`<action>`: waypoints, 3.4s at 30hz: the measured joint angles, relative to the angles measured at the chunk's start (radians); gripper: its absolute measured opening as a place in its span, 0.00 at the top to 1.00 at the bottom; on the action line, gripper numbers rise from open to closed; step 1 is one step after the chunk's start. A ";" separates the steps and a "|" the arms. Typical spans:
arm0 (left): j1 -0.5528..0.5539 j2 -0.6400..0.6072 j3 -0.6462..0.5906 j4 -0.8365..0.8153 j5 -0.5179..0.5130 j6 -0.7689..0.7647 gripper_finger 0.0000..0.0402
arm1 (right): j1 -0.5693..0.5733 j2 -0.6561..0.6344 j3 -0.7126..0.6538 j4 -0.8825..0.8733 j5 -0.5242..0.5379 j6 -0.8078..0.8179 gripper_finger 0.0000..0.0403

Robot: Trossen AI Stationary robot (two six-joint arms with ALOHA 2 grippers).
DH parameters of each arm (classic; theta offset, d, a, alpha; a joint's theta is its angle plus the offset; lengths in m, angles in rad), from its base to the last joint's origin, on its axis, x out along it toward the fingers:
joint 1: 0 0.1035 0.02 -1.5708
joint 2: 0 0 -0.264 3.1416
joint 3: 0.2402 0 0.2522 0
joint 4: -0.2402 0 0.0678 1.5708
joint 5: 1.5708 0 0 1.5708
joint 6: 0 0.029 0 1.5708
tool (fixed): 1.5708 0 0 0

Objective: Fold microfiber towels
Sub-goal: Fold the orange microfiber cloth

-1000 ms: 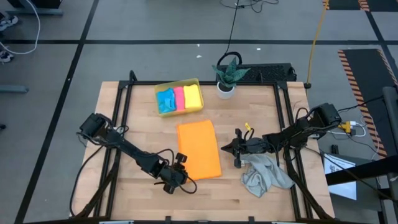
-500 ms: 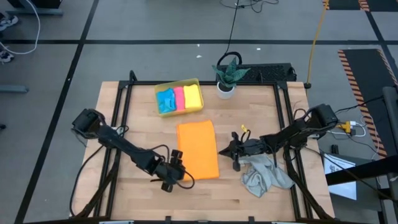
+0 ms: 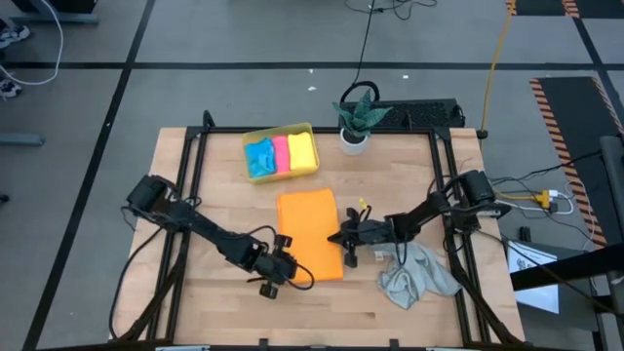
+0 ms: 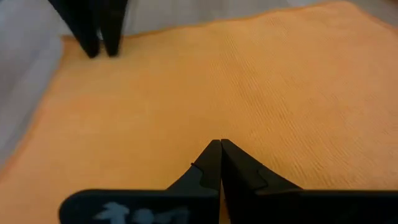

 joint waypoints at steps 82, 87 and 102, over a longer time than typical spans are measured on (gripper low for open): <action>0.379 -0.033 -0.049 -0.267 -0.268 -0.371 0.81 | -0.190 -0.109 -0.066 -0.053 0.097 0.052 1.00; 0.360 -0.039 -0.051 -0.277 -0.298 -0.367 0.81 | -0.189 -0.088 -0.059 0.020 -0.075 0.023 1.00; 0.358 -0.045 -0.053 -0.313 -0.308 -0.378 0.81 | 0.025 0.029 0.052 0.002 -0.373 -0.099 1.00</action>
